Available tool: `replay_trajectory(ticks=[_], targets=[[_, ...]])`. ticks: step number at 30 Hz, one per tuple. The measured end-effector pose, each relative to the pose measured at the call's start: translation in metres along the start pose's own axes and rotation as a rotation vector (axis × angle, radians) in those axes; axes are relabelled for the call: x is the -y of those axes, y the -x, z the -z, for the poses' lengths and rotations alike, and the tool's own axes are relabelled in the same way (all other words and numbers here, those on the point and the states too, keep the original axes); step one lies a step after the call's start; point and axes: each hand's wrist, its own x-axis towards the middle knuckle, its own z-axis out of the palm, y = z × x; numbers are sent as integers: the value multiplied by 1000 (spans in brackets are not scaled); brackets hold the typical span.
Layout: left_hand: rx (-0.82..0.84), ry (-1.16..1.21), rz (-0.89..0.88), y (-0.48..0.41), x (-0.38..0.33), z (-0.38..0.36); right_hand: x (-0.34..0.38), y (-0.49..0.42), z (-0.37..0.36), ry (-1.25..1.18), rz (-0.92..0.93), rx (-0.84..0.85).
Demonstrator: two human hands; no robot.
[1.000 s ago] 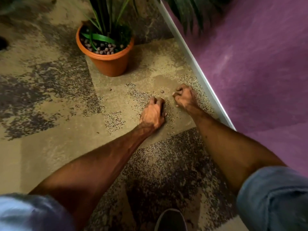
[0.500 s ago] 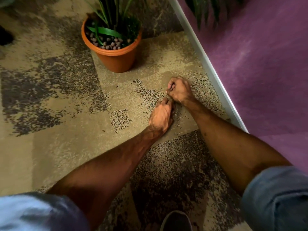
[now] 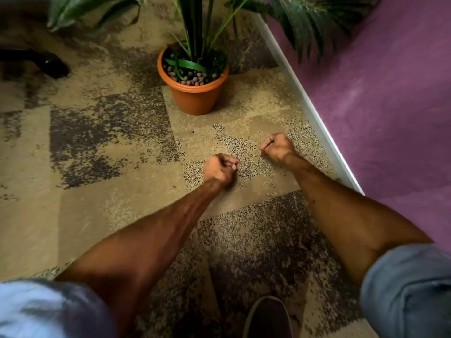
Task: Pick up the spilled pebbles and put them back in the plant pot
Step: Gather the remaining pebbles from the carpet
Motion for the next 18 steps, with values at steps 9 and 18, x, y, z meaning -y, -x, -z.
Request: replay_trajectory(ticks=[9,18], targets=[[234,946,439,19,-45,60,43,36,57,-933,-291,91],[165,973,310,31,-118,91,132,80,-1,-758,-187,285]])
